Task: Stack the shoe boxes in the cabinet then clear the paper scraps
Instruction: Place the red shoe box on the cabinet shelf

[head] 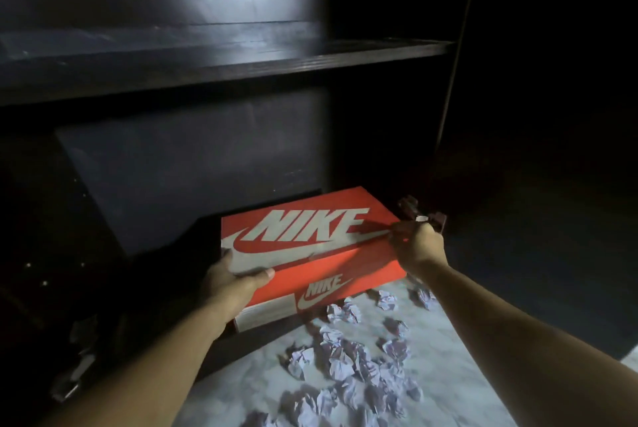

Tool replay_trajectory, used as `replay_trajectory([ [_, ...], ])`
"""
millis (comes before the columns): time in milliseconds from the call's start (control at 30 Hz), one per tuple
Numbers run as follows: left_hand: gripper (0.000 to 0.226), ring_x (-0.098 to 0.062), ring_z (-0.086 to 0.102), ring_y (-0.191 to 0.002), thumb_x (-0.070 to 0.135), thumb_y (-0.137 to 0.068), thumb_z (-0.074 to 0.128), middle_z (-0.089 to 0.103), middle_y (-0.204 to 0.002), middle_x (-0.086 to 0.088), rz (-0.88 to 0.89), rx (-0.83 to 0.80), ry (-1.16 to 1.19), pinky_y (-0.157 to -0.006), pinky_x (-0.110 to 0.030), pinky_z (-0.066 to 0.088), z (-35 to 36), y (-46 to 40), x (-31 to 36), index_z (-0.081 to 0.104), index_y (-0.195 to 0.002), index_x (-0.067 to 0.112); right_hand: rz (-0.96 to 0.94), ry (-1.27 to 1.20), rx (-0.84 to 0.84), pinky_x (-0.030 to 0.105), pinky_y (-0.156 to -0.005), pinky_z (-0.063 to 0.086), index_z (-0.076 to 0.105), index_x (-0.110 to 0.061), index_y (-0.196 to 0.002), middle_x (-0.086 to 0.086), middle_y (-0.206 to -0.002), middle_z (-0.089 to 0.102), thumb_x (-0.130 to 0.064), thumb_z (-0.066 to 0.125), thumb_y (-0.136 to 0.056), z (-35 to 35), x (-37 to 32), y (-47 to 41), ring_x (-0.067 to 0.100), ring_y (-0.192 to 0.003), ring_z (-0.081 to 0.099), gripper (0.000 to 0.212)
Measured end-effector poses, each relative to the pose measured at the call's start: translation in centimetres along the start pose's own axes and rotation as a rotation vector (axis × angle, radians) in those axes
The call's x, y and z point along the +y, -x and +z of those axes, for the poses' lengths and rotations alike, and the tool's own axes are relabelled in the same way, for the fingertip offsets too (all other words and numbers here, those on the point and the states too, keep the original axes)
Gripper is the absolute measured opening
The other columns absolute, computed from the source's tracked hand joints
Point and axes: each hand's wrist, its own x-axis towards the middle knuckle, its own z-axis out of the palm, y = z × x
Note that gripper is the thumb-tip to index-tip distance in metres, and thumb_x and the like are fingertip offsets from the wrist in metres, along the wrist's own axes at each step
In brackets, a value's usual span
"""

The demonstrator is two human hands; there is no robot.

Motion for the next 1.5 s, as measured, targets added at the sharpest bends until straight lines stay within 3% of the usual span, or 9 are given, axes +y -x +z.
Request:
replay_trajectory([
  [200, 0.054, -0.033, 0.051, -0.124, 0.037, -0.08, 0.075, 0.051, -0.134, -0.014, 0.164, 0.176, -0.298, -0.096, -0.042, 0.048, 1.8, -2.7, -0.3, 0.061, -0.123, 0.007, -0.252, 0.459, 0.139, 0.037, -0.079, 0.049, 0.068, -0.007, -0.108, 0.01, -0.116, 0.054, -0.019, 0.048, -0.096, 4.5, -0.6, -0.8, 0.03, -0.118, 0.044, 0.026],
  [400, 0.046, -0.028, 0.061, -0.105, 0.046, -0.08, 0.071, 0.062, -0.114, -0.013, 0.379, 0.322, -0.544, -0.085, -0.037, 0.056, 2.7, -5.1, -0.6, 0.07, -0.102, 0.006, -0.4, 0.448, 0.074, 0.034, -0.082, 0.05, 0.066, -0.016, -0.118, 0.007, -0.118, 0.067, -0.018, 0.048, -0.095, 6.7, -1.2, -2.5, 0.029, -0.11, 0.061, 0.029],
  [600, 0.064, -0.029, 0.031, -0.14, 0.044, -0.095, 0.051, 0.029, -0.154, -0.007, 0.335, 0.165, -0.778, -0.118, -0.048, 0.025, 2.8, -7.8, -0.7, 0.031, -0.149, 0.015, -0.357, 0.532, -0.125, 0.039, -0.119, 0.025, 0.03, -0.011, -0.151, 0.008, -0.159, 0.029, -0.009, 0.035, -0.092, 7.9, -1.8, -5.0, 0.024, -0.149, 0.022, 0.06],
  [767, 0.077, -0.031, 0.017, -0.146, 0.043, -0.094, 0.053, 0.002, -0.163, -0.002, 0.26, 0.056, -0.796, -0.119, -0.053, 0.016, 2.7, -10.0, -0.2, 0.011, -0.154, 0.022, -0.267, 0.562, -0.228, 0.049, -0.116, 0.031, 0.012, -0.018, -0.157, -0.003, -0.165, 0.007, -0.009, 0.044, -0.091, 8.1, -2.8, -6.5, 0.027, -0.144, 0.032, 0.074],
  [933, 0.088, -0.032, 0.004, -0.149, 0.027, -0.091, 0.059, -0.013, -0.162, 0.0, 0.21, -0.017, -0.761, -0.12, -0.055, 0.009, 3.4, -9.6, 0.6, -0.001, -0.155, 0.024, -0.215, 0.542, -0.287, 0.033, -0.096, 0.045, -0.001, -0.029, -0.157, -0.011, -0.164, -0.011, 0.0, 0.042, -0.091, 7.9, -2.9, -7.5, 0.031, -0.136, 0.043, 0.084],
  [1067, 0.102, -0.033, -0.007, -0.149, 0.026, -0.086, 0.066, -0.023, -0.161, 0.002, 0.115, -0.13, -0.706, -0.118, -0.059, 0.001, 2.7, -9.0, 1.7, -0.01, -0.154, 0.027, -0.235, 0.563, -0.396, 0.042, -0.114, 0.034, -0.006, -0.03, -0.156, -0.006, -0.164, -0.014, 0.0, 0.046, -0.09, 6.3, -2.9, -7.4, 0.038, -0.147, 0.023, 0.09],
  [1300, 0.095, -0.027, -0.017, -0.148, 0.042, -0.087, 0.065, -0.008, -0.163, -0.002, 0.276, -0.114, -0.821, -0.119, -0.055, -0.002, 1.9, -4.8, 3.9, 0.0, -0.155, 0.026, -0.307, 0.559, -0.38, 0.034, -0.107, 0.039, 0.03, -0.026, -0.152, 0.002, -0.159, 0.03, -0.023, 0.055, -0.091, 0.3, -3.3, -3.5, 0.027, -0.139, 0.039, 0.066],
  [1367, 0.09, -0.032, 0.0, -0.149, 0.046, -0.084, 0.068, 0.012, -0.161, -0.005, 0.298, -0.144, -0.838, -0.12, -0.053, 0.007, 2.1, -2.8, 5.3, 0.015, -0.154, 0.025, -0.287, 0.569, -0.364, 0.033, -0.099, 0.044, 0.049, -0.024, -0.139, 0.008, -0.138, 0.054, -0.041, 0.058, -0.091, -2.4, -3.3, -2.0, 0.028, -0.127, 0.051, 0.052],
  [1500, 0.078, -0.028, 0.048, -0.126, 0.051, -0.072, 0.076, 0.051, -0.137, -0.003, 0.277, -0.321, -0.749, -0.107, -0.043, 0.04, 2.2, 1.9, 9.2, 0.046, -0.138, 0.021, -0.235, 0.611, -0.367, 0.033, -0.098, 0.045, 0.052, -0.022, -0.139, 0.009, -0.134, 0.057, -0.049, 0.06, -0.089, -9.1, -3.2, 2.3, 0.027, -0.122, 0.055, 0.057],
])
